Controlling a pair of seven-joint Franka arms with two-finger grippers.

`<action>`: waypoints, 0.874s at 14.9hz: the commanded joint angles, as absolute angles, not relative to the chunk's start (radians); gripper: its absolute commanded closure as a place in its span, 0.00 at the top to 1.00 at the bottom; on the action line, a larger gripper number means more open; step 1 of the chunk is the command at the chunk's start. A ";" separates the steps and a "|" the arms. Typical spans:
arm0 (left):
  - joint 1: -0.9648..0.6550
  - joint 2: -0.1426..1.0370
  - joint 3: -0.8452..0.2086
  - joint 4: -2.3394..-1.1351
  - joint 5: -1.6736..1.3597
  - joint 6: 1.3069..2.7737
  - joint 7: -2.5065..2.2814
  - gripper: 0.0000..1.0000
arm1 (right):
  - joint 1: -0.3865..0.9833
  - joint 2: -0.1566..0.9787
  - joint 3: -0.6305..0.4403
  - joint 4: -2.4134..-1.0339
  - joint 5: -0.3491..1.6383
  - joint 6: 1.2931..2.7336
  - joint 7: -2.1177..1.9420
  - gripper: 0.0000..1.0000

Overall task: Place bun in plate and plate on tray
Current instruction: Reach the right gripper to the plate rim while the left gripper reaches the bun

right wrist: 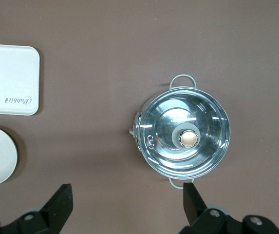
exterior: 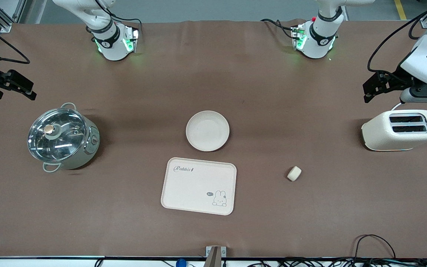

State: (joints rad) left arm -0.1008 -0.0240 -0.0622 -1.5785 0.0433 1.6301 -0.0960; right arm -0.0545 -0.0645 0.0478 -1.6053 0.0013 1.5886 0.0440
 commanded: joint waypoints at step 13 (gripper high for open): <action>-0.117 0.357 -0.167 -1.624 0.029 1.992 0.027 1.00 | 0.075 0.006 0.048 -1.748 0.133 1.716 0.066 1.00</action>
State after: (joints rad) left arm -0.1196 0.2329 -0.1552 -1.6569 0.0382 1.8824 -0.0362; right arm 0.0620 0.0092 0.0550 -1.6584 0.0943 1.6268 0.0564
